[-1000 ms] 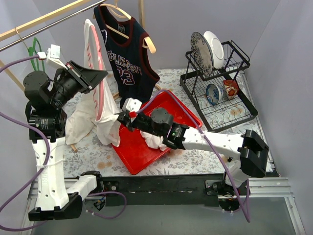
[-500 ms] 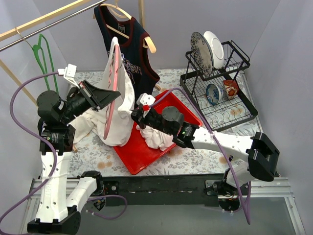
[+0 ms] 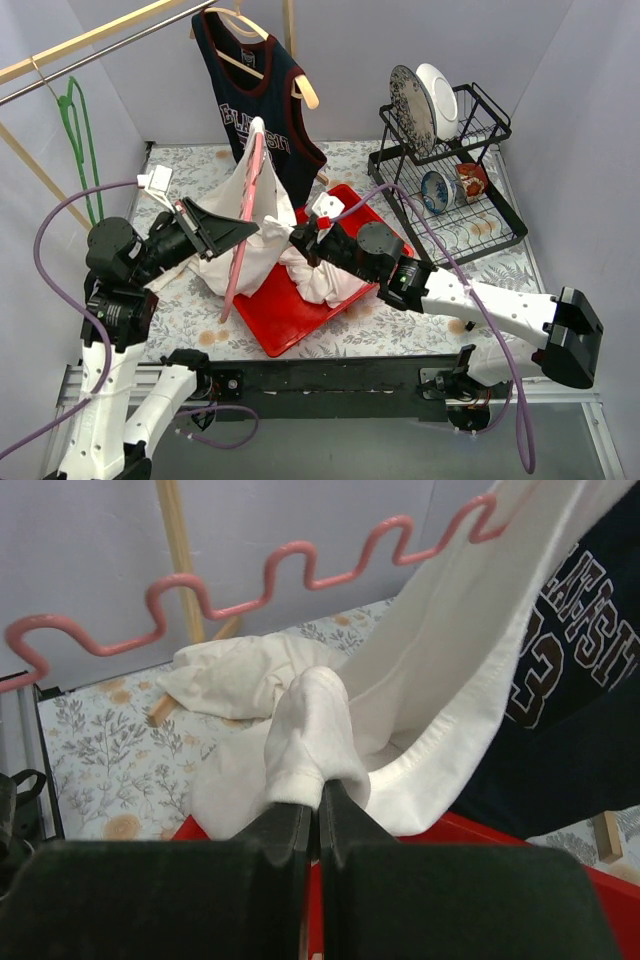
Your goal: Remove the tank top from the hanger
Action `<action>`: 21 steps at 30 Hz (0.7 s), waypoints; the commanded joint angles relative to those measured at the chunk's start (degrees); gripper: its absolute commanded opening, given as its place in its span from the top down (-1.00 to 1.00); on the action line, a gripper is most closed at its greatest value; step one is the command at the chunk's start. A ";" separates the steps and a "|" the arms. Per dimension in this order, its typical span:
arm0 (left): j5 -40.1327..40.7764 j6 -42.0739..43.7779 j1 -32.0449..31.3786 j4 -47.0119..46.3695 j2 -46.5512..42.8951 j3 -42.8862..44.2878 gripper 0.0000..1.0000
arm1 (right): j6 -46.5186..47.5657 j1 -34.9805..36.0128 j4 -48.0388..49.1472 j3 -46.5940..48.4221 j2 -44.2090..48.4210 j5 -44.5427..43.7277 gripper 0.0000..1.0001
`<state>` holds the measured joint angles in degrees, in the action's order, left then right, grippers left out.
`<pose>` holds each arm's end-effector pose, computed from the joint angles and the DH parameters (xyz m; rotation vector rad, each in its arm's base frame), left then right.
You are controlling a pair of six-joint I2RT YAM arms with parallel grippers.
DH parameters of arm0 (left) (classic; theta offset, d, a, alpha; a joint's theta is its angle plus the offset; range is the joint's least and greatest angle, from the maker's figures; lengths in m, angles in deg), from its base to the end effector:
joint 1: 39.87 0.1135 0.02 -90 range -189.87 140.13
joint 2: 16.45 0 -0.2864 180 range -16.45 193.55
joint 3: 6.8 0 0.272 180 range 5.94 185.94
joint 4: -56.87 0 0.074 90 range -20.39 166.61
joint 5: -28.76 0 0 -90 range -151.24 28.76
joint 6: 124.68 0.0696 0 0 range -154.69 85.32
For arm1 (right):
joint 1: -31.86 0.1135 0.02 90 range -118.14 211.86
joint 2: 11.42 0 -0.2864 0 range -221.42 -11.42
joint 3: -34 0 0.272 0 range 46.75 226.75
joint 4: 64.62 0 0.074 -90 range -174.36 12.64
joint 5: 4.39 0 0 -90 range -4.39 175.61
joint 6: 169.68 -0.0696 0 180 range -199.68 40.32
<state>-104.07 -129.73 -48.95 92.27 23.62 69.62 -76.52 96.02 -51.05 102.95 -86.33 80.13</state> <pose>0.1356 -0.0696 0.4612 -0.7096 1.8251 -1.8971 0.1620 0.3193 0.3808 -0.7563 1.2823 0.8007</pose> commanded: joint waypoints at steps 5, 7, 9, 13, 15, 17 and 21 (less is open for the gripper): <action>-0.05 2.06 -1.64 8.89 -6.32 5.05 1.00 | 1.06 -0.97 0.50 3.99 3.46 -6.21 -0.23; -2.42 2.23 -1.64 10.91 -6.94 5.31 1.00 | 1.24 -2.37 -0.37 6.01 2.50 -5.08 -0.36; -2.09 3.89 -1.64 16.07 -6.85 7.76 1.00 | -0.34 -5.34 0.15 6.29 1.97 -1.41 -0.40; -1.82 7.14 -1.64 22.69 -6.24 12.16 1.00 | -2.72 -9.31 1.64 7.25 -0.48 7.38 -0.42; -1.91 7.42 -1.73 24.01 -5.80 13.13 1.00 | -4.21 -10.02 0.51 9.35 -1.90 13.61 -0.42; -2.34 6.81 -1.64 23.84 -6.15 12.79 1.00 | -4.30 -10.02 1.28 9.80 -3.48 17.58 -0.45; -4.36 5.13 -1.64 21.21 -6.94 10.68 1.00 | -6.49 -10.02 4.63 9.27 -5.59 24.81 -0.54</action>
<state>-105.07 -124.92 -50.51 115.85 17.35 80.42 -80.28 85.72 -51.49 110.19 -90.57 95.02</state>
